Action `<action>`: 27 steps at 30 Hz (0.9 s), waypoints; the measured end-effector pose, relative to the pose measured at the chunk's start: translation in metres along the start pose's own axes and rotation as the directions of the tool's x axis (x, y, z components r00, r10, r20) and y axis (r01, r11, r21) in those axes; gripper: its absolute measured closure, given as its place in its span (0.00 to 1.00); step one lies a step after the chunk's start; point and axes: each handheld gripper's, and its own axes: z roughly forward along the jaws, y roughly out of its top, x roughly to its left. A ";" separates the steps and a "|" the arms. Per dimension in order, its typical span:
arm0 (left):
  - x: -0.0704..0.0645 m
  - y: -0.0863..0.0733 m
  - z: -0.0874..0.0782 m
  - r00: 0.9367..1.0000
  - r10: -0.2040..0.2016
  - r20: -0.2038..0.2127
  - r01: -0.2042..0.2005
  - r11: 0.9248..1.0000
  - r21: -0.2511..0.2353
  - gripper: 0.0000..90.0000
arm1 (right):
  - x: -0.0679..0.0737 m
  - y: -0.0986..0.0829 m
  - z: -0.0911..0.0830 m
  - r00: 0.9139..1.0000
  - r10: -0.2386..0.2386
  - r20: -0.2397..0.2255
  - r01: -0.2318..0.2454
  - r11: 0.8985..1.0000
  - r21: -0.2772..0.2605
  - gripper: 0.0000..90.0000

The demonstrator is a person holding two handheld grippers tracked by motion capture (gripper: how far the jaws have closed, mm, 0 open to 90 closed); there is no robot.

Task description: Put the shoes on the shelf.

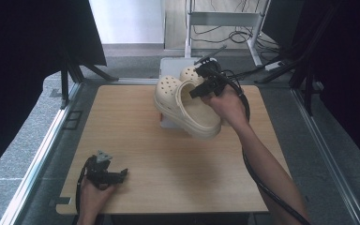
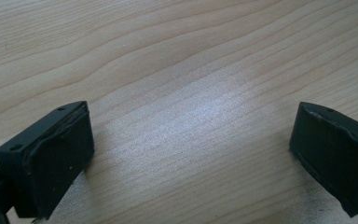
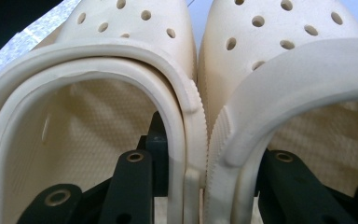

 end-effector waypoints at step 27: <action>0.000 0.000 0.000 1.000 0.005 0.008 -0.005 1.000 0.002 0.00 | -0.042 0.063 0.056 0.956 0.263 0.131 -0.255 0.964 -0.071 0.73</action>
